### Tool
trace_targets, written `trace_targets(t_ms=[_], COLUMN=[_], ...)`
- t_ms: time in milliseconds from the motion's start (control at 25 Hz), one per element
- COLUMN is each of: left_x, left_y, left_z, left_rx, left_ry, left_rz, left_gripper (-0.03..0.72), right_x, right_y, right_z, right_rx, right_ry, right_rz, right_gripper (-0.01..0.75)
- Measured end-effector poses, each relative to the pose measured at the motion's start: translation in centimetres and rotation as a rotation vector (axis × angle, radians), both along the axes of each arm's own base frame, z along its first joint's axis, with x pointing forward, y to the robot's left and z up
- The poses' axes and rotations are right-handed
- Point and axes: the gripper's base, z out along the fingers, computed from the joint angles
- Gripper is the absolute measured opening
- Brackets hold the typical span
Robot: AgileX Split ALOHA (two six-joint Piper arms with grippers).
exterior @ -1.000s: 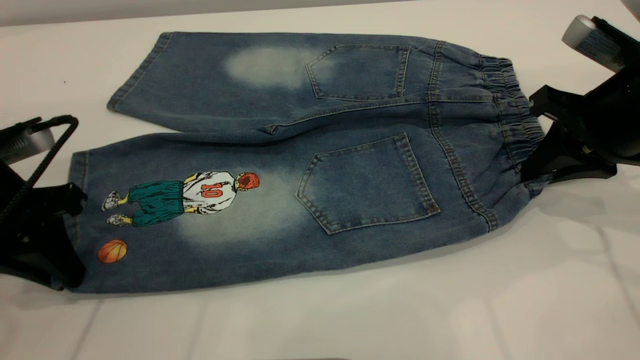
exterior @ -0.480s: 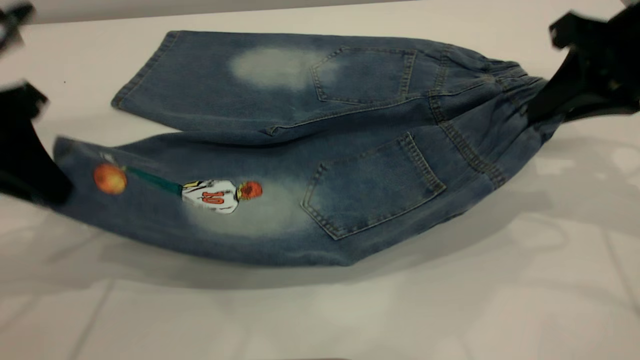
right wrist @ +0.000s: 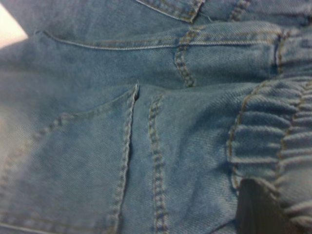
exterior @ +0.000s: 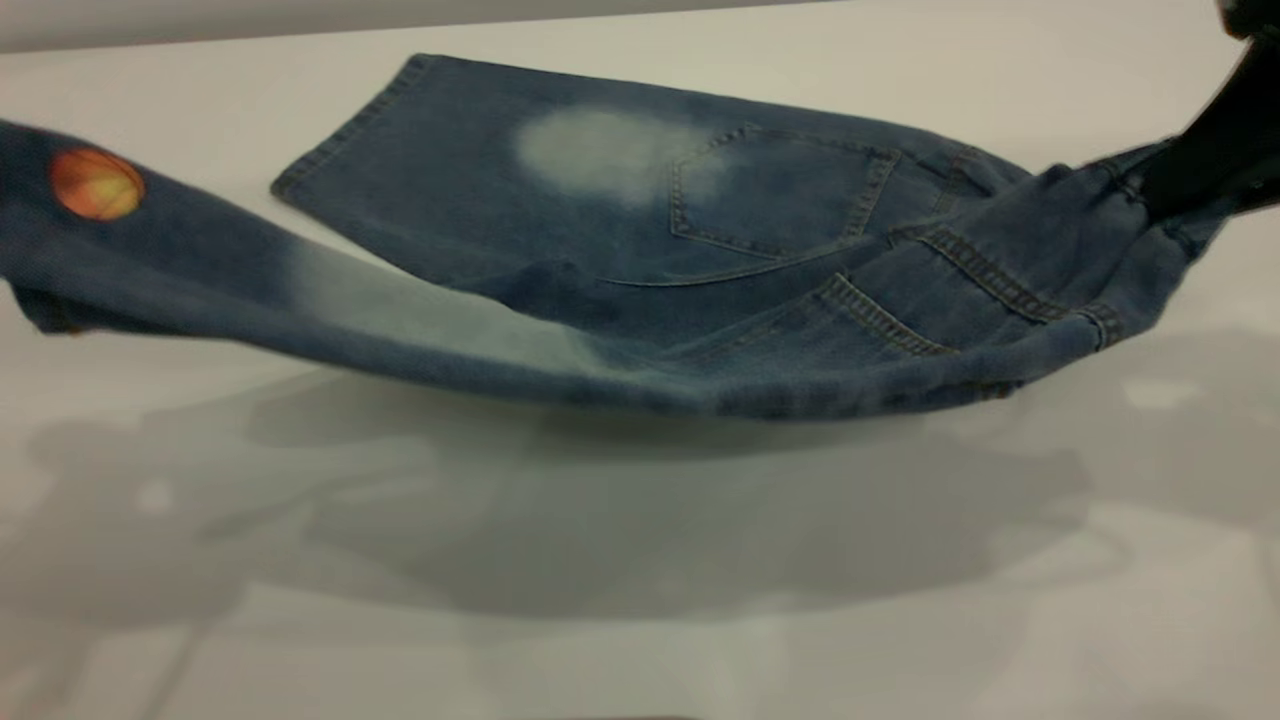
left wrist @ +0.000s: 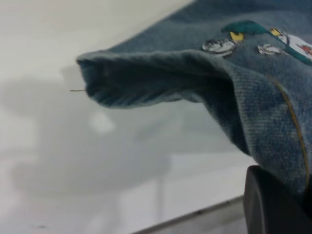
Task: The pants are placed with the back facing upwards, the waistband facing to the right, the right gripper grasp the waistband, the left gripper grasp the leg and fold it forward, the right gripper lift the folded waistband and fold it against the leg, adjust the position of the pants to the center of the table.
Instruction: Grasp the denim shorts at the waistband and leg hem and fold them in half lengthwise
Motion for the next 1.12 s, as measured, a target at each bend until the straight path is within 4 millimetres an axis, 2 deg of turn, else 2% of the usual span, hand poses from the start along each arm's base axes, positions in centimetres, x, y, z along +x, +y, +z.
trace_targets(t_ms=[240, 440, 800, 1120], left_x=[1.0, 3.0, 9.3, 15.0], left_y=[0.5, 0.7, 0.4, -2.6], left_z=[0.2, -1.6, -4.1, -4.7], left_rx=[0.034, 0.03, -0.011, -0.006], left_ry=[-0.096, -0.085, -0.114, -0.206], left_rz=[0.059, 0.087, 0.045, -0.101], left_gripper=[0.049, 0.049, 0.049, 0.049], right_x=[0.2, 0.9, 4.2, 7.1], right_y=[-0.3, -0.7, -0.7, -0.8], right_z=[0.3, -0.3, -2.8, -4.0], right_rx=[-0.018, -0.032, -0.024, -0.03], right_ry=[-0.039, -0.049, -0.064, -0.087], right_rz=[-0.054, -0.104, -0.128, -0.133], right_gripper=[0.04, 0.04, 0.04, 0.04])
